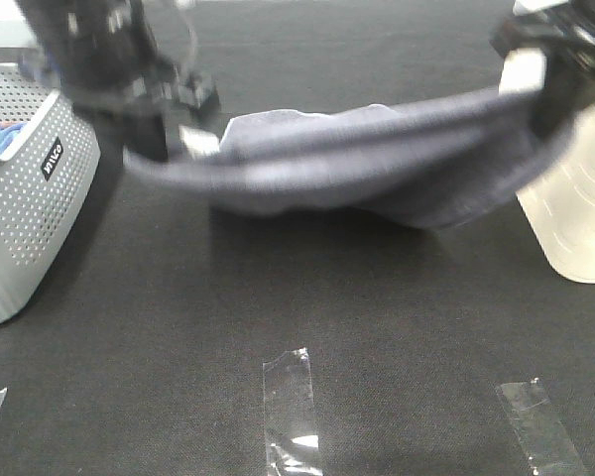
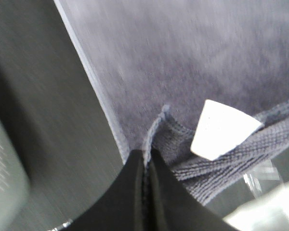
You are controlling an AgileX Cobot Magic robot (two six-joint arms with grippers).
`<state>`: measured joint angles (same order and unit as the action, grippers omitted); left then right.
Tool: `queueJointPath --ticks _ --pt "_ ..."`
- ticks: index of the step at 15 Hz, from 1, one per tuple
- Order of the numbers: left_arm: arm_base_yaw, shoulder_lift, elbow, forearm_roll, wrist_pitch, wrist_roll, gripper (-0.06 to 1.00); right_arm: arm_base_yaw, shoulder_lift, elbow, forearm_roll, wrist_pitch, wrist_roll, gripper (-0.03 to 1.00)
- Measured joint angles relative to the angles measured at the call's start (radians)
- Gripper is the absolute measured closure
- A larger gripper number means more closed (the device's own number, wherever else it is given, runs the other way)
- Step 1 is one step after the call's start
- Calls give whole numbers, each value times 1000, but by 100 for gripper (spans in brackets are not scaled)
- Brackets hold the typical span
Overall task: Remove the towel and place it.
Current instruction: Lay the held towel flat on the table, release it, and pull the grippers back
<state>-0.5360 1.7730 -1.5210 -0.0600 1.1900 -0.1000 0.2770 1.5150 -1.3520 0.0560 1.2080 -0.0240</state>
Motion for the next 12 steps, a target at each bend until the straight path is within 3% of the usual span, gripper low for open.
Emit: queueJointPath --ticks 6,12 --pt "-195 -76 285 -8 -26 -101 94 0 -267 348 79 3 0 97" --pt "-336 -196 470 -52 -46 -207 94 0 -342 547 142 4 0 97"
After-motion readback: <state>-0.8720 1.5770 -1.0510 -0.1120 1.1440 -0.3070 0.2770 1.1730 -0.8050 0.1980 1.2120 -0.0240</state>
